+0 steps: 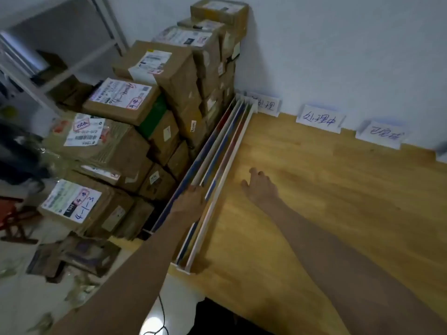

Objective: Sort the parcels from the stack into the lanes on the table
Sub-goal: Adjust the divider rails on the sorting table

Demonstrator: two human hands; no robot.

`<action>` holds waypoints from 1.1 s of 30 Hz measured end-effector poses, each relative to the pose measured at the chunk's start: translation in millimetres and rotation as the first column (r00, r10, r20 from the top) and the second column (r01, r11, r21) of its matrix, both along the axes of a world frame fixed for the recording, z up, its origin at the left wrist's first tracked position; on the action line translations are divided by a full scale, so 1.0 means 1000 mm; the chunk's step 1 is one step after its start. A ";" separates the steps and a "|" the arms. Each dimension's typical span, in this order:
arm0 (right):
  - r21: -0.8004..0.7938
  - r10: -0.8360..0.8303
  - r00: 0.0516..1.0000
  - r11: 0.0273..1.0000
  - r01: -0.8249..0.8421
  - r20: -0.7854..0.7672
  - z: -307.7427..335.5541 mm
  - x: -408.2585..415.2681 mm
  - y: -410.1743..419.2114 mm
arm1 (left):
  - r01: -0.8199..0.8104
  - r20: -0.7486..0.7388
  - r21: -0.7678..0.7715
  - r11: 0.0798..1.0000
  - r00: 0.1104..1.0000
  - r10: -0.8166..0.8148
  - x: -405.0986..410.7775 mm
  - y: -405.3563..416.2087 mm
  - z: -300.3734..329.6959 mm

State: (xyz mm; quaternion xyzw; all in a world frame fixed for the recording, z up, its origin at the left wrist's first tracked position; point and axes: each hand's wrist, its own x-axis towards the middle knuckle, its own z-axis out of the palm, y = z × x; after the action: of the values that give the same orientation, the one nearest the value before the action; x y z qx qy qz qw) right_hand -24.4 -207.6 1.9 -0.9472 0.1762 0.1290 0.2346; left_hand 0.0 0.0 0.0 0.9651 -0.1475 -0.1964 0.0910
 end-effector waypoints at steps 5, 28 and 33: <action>0.116 -0.065 0.993 0.990 0.075 -0.094 -0.036 0.041 0.027 | 0.045 -0.060 0.028 0.999 0.997 -0.043 0.028 0.001 -0.036; 0.220 -0.317 0.896 0.893 0.393 -0.312 -0.099 0.098 0.080 | 0.038 -0.153 -0.079 0.996 0.987 -0.050 0.059 0.014 -0.102; 0.147 -0.316 0.904 0.918 0.368 -0.288 -0.092 0.085 0.071 | 0.056 -0.127 -0.061 0.997 0.990 -0.063 0.057 0.015 -0.094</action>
State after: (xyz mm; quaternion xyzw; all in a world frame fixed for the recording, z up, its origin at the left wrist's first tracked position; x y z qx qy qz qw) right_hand 60.2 -136.4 -90.1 -0.8483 0.3558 0.2246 0.3215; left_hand 57.2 15.0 -94.3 0.9426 -0.1755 -0.2565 0.1221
